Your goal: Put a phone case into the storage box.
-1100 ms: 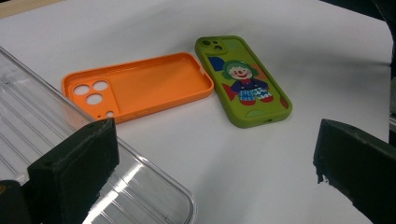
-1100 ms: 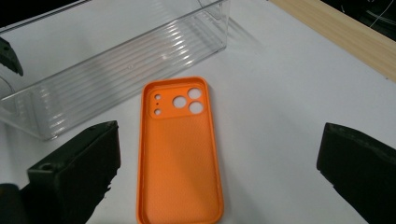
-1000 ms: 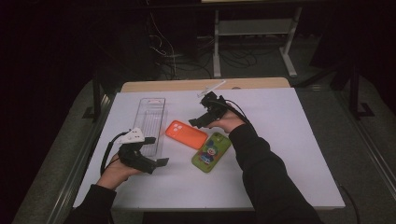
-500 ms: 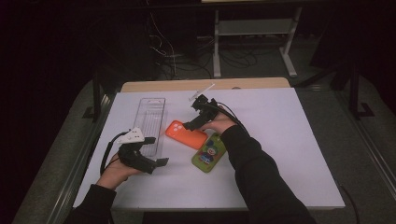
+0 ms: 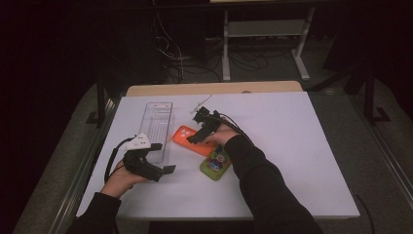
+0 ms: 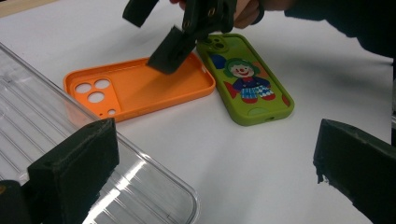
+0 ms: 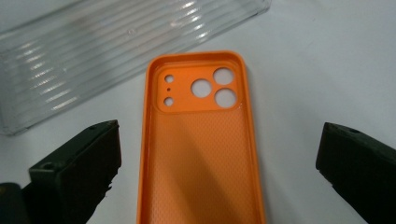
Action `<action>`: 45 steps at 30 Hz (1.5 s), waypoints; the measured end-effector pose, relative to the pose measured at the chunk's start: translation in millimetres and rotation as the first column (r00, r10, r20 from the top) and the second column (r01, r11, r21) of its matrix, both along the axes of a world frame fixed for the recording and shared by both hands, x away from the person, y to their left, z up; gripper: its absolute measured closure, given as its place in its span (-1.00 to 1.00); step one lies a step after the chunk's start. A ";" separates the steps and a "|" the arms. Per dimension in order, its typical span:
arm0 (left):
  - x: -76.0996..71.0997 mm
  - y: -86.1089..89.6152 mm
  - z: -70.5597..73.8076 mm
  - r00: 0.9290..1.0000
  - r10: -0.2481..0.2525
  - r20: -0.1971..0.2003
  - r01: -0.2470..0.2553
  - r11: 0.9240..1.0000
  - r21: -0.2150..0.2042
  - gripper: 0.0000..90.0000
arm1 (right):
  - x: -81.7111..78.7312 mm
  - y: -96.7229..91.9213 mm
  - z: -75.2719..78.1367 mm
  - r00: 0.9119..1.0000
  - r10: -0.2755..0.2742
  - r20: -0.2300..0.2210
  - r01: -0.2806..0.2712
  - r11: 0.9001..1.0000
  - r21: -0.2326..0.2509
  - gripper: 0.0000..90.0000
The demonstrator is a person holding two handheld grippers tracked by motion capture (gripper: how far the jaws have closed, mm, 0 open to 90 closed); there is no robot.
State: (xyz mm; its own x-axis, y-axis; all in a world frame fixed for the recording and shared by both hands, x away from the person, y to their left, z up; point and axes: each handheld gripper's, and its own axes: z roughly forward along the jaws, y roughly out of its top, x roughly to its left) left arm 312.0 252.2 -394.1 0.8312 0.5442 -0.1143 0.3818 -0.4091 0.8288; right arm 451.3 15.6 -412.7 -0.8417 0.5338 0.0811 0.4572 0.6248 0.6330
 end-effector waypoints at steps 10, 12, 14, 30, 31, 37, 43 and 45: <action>-0.3 0.6 0.1 1.000 0.004 -0.005 -0.004 1.000 -0.008 -1.00 | 0.5 12.6 -21.1 1.000 0.013 -0.025 -0.015 0.999 -0.050 -1.00; -0.1 0.5 -0.1 1.000 0.004 -0.006 -0.004 1.000 -0.010 -1.00 | -0.1 14.1 -23.7 0.999 0.014 -0.034 -0.016 0.998 -0.060 -0.99; 0.0 0.5 -0.1 1.000 0.003 -0.008 -0.003 1.000 -0.004 -1.00 | -0.2 14.8 -26.2 0.999 0.022 -0.028 -0.024 0.997 -0.070 -0.97; 0.2 0.2 -0.1 1.000 -0.003 -0.002 0.003 1.000 -0.001 -1.00 | -3.3 19.9 -30.0 0.999 0.044 -0.010 -0.045 0.992 -0.115 -0.72; 0.1 0.1 -0.1 1.000 -0.003 -0.003 0.003 1.000 -0.002 -1.00 | -4.0 20.3 -29.6 0.999 0.039 -0.014 -0.040 0.992 -0.116 -0.70; 0.2 0.4 -0.1 1.000 -0.001 -0.004 0.001 1.000 -0.001 -1.00 | -4.6 20.5 -29.1 0.999 0.043 -0.008 -0.044 0.992 -0.115 -0.67; -0.2 -0.7 -0.6 1.000 0.002 -0.009 -0.002 1.000 -0.006 -1.00 | -2.5 19.2 -26.3 1.000 0.022 -0.009 -0.023 0.994 -0.111 -0.66; -0.4 -1.0 -0.7 1.000 0.005 -0.013 -0.005 1.000 -0.007 -1.00 | -0.4 17.5 -22.3 1.000 0.012 -0.011 -0.013 0.994 -0.104 -0.66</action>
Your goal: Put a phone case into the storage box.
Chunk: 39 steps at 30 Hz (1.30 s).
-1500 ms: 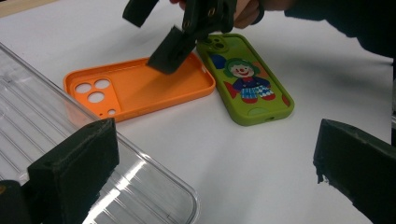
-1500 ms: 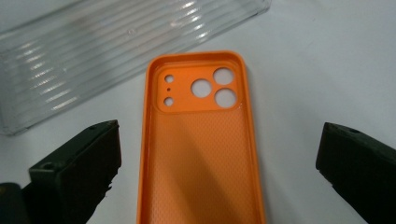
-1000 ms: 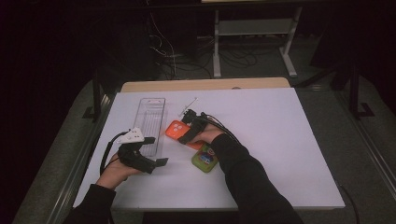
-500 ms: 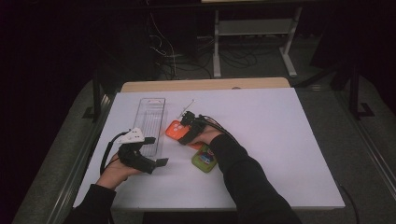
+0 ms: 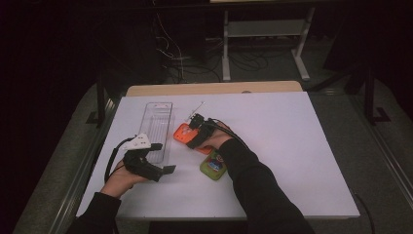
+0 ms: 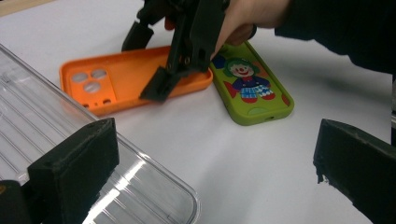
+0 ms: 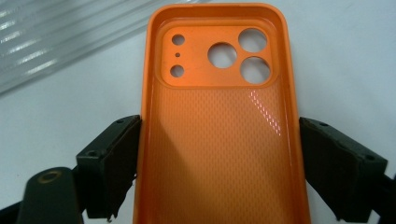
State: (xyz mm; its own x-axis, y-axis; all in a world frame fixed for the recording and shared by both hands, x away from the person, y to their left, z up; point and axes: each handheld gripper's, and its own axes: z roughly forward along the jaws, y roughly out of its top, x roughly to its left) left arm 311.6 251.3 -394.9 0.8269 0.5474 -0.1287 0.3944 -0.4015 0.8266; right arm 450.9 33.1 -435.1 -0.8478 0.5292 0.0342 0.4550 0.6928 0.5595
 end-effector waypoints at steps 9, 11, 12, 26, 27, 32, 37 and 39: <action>-0.2 -0.4 0.3 1.000 0.000 0.003 0.000 1.000 -0.006 -1.00 | 4.6 -18.4 31.3 0.999 -0.027 0.038 0.027 1.000 0.012 -0.66; -0.2 -1.5 1.5 1.000 0.000 0.005 0.000 1.000 -0.003 -1.00 | 4.2 -25.7 36.5 0.999 -0.025 0.036 0.025 1.000 0.012 -0.66; 0.4 -1.6 2.3 1.000 -0.009 0.012 0.009 1.000 0.002 -1.00 | 3.5 -29.5 38.7 0.999 -0.029 0.038 0.029 1.000 0.004 -0.66; 11.9 -13.3 19.6 0.999 -0.031 0.025 0.031 0.999 0.017 -1.00 | -21.2 -85.4 52.5 0.998 0.048 0.039 -0.048 0.999 -0.012 -0.66; 13.4 -14.7 20.8 0.999 -0.037 0.021 0.036 0.999 0.021 -1.00 | -23.1 -89.2 52.7 0.998 0.048 0.036 -0.047 0.999 -0.012 -0.66; 20.3 -24.4 24.9 0.998 -0.055 0.011 0.055 0.998 0.023 -1.00 | -30.2 -108.1 51.6 0.998 0.061 0.036 -0.061 0.998 -0.015 -0.66; 28.8 -37.9 29.2 0.996 -0.090 0.013 0.090 0.995 0.036 -1.00 | -38.4 -124.6 51.2 0.997 0.061 0.043 -0.061 0.998 0.001 -0.66; 32.3 -44.0 32.2 0.995 -0.103 0.014 0.102 0.994 0.031 -1.00 | -42.7 -129.7 51.4 0.997 0.065 0.044 -0.066 0.998 0.004 -0.66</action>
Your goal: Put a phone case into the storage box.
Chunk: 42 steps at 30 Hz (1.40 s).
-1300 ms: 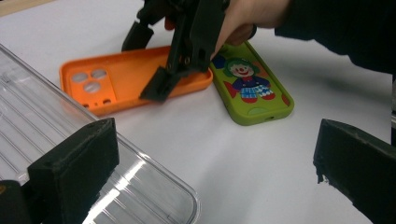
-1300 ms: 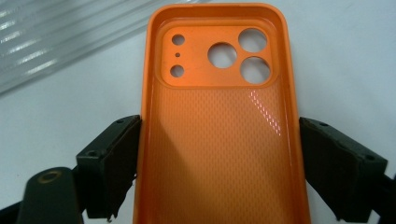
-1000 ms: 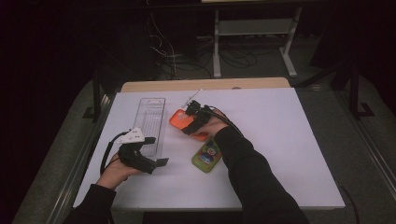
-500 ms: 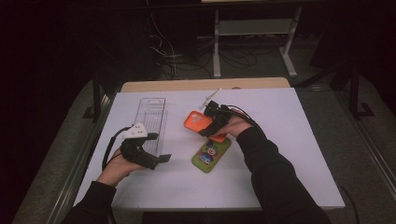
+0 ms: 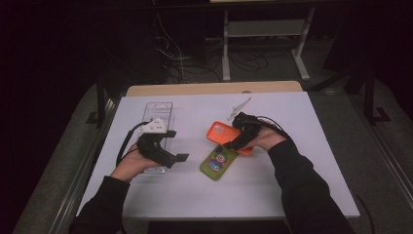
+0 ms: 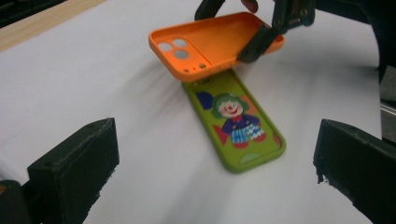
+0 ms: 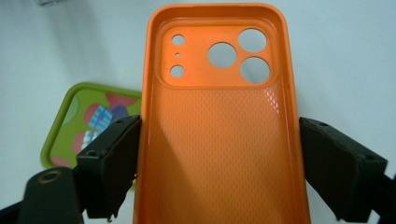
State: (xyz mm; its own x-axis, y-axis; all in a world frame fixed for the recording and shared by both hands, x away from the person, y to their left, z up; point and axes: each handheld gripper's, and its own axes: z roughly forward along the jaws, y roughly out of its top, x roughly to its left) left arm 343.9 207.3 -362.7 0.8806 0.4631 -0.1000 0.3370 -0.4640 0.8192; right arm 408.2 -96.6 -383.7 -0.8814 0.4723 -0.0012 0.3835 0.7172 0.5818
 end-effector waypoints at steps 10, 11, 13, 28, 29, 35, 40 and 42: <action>16.2 -33.1 11.1 0.995 -0.102 0.009 0.102 0.995 0.006 -1.00 | -19.9 -18.1 3.3 1.000 0.019 0.008 -0.018 1.000 -0.023 -0.66; 17.4 -36.8 11.6 0.993 -0.115 0.010 0.114 0.993 0.011 -1.00 | -21.3 -19.5 3.5 1.000 0.025 0.008 -0.025 0.999 -0.023 -0.66; 19.1 -43.3 12.6 0.990 -0.139 0.017 0.138 0.990 0.018 -1.00 | -24.5 -22.0 4.0 0.999 0.039 0.007 -0.039 0.999 -0.030 -0.66; 14.0 -57.9 6.2 0.962 -0.272 0.010 0.271 0.961 0.057 -1.00 | -40.9 -17.3 6.7 0.981 0.196 -0.004 -0.196 0.980 -0.026 -0.66; 13.9 -58.6 5.6 0.959 -0.284 0.014 0.283 0.957 0.060 -1.00 | -42.0 -16.2 7.1 0.979 0.205 -0.009 -0.205 0.978 -0.027 -0.66; 10.0 -61.9 3.4 0.948 -0.318 -0.003 0.318 0.945 0.072 -1.00 | -48.2 -9.9 8.8 0.967 0.256 -0.015 -0.256 0.966 -0.030 -0.66; 6.6 -64.6 2.2 0.940 -0.340 -0.011 0.340 0.937 0.077 -1.00 | -52.3 -5.1 8.9 0.955 0.295 -0.034 -0.296 0.955 -0.025 -0.66; 5.6 -65.9 1.7 0.936 -0.353 -0.013 0.353 0.932 0.084 -1.00 | -53.7 -2.3 8.4 0.950 0.311 -0.037 -0.312 0.949 -0.031 -0.66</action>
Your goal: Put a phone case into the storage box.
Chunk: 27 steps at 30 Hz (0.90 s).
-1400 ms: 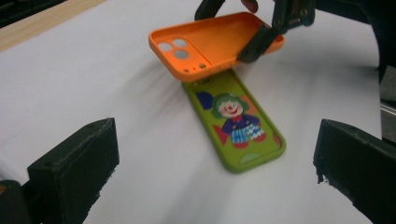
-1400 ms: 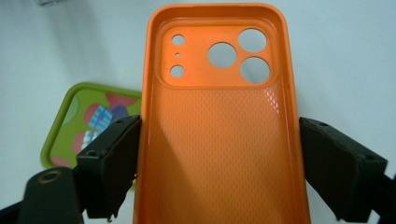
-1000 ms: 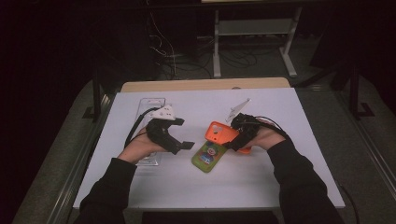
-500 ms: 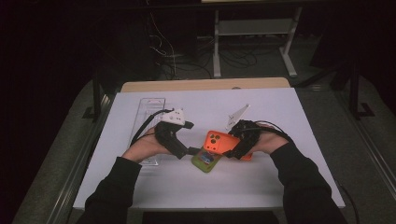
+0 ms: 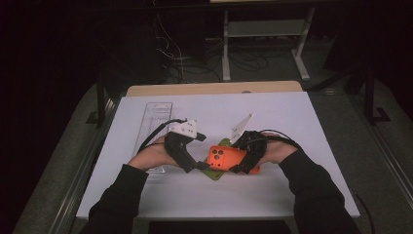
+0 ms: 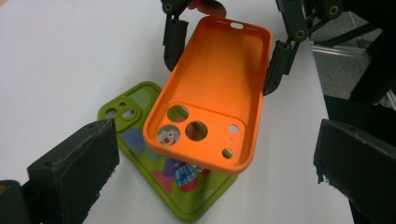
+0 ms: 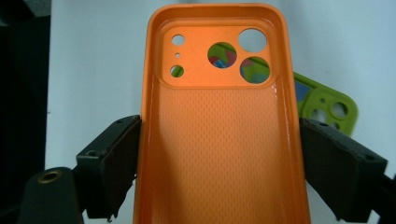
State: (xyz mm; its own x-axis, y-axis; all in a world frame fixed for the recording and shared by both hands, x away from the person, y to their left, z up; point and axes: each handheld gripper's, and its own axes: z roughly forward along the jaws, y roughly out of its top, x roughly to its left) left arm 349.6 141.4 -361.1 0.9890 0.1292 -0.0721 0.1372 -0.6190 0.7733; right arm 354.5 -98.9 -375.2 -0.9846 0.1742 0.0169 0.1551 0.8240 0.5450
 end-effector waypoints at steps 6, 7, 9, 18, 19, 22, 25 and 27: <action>-4.5 -6.4 -4.6 0.999 -0.038 0.011 0.037 0.998 0.042 -1.00 | -3.0 7.4 0.6 0.999 0.036 -0.010 -0.036 0.999 0.003 -0.66; -5.4 -7.5 -5.5 0.999 -0.041 0.010 0.041 0.998 0.055 -1.00 | -3.4 8.3 0.7 0.999 0.040 -0.012 -0.040 0.999 0.006 -0.66; -5.4 -9.5 -7.1 0.998 -0.057 0.024 0.055 0.996 0.077 -1.00 | -4.5 9.9 1.1 0.999 0.048 -0.017 -0.048 0.999 0.006 -0.66; -9.4 -17.8 -13.6 0.996 -0.089 0.014 0.087 0.990 0.115 -1.00 | -10.0 17.4 3.8 0.996 0.086 -0.019 -0.085 0.996 0.014 -0.66; -9.5 -18.9 -14.2 0.995 -0.095 0.017 0.092 0.989 0.118 -1.00 | -10.8 18.0 4.3 0.996 0.087 -0.020 -0.086 0.996 0.014 -0.66; -11.7 -22.9 -17.6 0.995 -0.102 0.009 0.100 0.986 0.131 -1.00 | -12.8 19.8 6.9 0.995 0.099 -0.015 -0.098 0.995 0.017 -0.66; -13.7 -26.2 -20.7 0.994 -0.111 0.009 0.109 0.982 0.155 -1.00 | -14.5 22.0 8.7 0.994 0.112 -0.008 -0.112 0.993 0.028 -0.66; -14.4 -27.0 -21.9 0.993 -0.117 0.002 0.115 0.980 0.163 -1.00 | -15.2 22.9 9.0 0.993 0.119 -0.006 -0.119 0.993 0.028 -0.66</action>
